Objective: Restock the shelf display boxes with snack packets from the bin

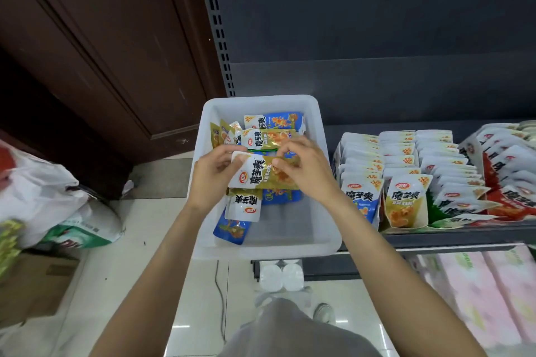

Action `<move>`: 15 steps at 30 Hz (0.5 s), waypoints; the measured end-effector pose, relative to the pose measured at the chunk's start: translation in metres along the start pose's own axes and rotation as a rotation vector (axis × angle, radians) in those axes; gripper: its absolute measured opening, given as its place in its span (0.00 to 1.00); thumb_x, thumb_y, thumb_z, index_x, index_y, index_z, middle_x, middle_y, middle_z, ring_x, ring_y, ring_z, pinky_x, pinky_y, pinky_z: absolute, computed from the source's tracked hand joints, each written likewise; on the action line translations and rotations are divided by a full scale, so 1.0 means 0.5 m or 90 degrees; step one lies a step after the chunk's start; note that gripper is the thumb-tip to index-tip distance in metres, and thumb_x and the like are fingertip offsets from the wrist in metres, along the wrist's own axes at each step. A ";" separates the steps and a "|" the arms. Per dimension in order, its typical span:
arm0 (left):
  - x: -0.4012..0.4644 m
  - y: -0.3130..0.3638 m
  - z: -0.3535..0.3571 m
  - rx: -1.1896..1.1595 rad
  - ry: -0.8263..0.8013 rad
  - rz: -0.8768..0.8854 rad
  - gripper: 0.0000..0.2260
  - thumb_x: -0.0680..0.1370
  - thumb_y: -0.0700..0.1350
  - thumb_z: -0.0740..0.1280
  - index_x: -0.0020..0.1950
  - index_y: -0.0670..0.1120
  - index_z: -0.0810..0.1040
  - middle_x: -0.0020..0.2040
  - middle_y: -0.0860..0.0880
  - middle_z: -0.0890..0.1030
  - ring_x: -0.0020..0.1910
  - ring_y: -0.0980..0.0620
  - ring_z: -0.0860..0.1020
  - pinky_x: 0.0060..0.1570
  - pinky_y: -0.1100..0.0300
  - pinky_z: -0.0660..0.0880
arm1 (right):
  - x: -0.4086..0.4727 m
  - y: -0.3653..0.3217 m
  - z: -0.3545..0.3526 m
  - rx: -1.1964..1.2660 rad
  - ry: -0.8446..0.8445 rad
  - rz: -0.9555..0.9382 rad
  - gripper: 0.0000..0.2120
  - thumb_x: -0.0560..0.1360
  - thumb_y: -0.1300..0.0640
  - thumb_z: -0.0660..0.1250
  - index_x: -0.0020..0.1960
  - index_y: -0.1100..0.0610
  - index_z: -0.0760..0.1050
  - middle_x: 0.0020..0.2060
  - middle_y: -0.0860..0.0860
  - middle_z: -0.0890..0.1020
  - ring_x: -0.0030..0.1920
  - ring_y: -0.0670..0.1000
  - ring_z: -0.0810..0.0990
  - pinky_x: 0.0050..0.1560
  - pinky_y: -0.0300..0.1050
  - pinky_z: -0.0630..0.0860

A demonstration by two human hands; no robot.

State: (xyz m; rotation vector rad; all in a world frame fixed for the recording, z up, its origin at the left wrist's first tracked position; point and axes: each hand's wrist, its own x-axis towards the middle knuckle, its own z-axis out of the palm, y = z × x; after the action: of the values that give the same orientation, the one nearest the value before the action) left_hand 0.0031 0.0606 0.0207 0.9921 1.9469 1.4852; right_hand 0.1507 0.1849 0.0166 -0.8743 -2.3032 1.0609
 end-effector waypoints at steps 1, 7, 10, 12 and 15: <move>0.001 0.010 0.006 -0.016 0.020 -0.007 0.07 0.76 0.41 0.68 0.49 0.53 0.79 0.40 0.50 0.83 0.40 0.59 0.81 0.39 0.64 0.78 | -0.005 -0.007 -0.013 0.042 -0.032 0.037 0.04 0.73 0.55 0.71 0.41 0.53 0.76 0.48 0.50 0.82 0.53 0.50 0.78 0.55 0.44 0.70; -0.005 0.056 0.071 -0.191 -0.015 -0.123 0.10 0.75 0.42 0.69 0.56 0.50 0.78 0.50 0.47 0.83 0.47 0.51 0.82 0.47 0.55 0.80 | -0.054 -0.011 -0.066 0.222 0.033 0.132 0.04 0.76 0.57 0.67 0.43 0.50 0.74 0.40 0.48 0.83 0.42 0.44 0.81 0.43 0.35 0.74; -0.016 0.098 0.134 -0.134 -0.052 0.001 0.07 0.76 0.40 0.69 0.53 0.46 0.80 0.45 0.50 0.83 0.44 0.55 0.82 0.39 0.59 0.80 | -0.103 0.005 -0.114 0.254 0.133 0.118 0.07 0.77 0.61 0.65 0.47 0.49 0.74 0.41 0.48 0.82 0.43 0.43 0.80 0.42 0.33 0.74; -0.020 0.126 0.189 -0.094 -0.084 0.084 0.02 0.75 0.42 0.70 0.47 0.46 0.80 0.40 0.47 0.82 0.39 0.52 0.80 0.35 0.52 0.79 | -0.149 0.025 -0.156 0.194 0.228 0.088 0.08 0.77 0.62 0.66 0.51 0.50 0.74 0.43 0.44 0.81 0.45 0.40 0.80 0.46 0.31 0.74; -0.028 0.162 0.280 -0.029 -0.158 0.179 0.03 0.75 0.45 0.70 0.43 0.47 0.79 0.36 0.49 0.80 0.35 0.51 0.78 0.33 0.55 0.76 | -0.222 0.071 -0.217 0.000 0.343 0.083 0.11 0.75 0.61 0.68 0.57 0.54 0.75 0.46 0.43 0.80 0.48 0.40 0.77 0.49 0.26 0.69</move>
State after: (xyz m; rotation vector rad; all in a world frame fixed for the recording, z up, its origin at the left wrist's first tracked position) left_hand 0.1368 0.1449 0.0581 1.4032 1.6443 1.4629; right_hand 0.3084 0.1786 0.0388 -1.1589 -1.8165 0.7547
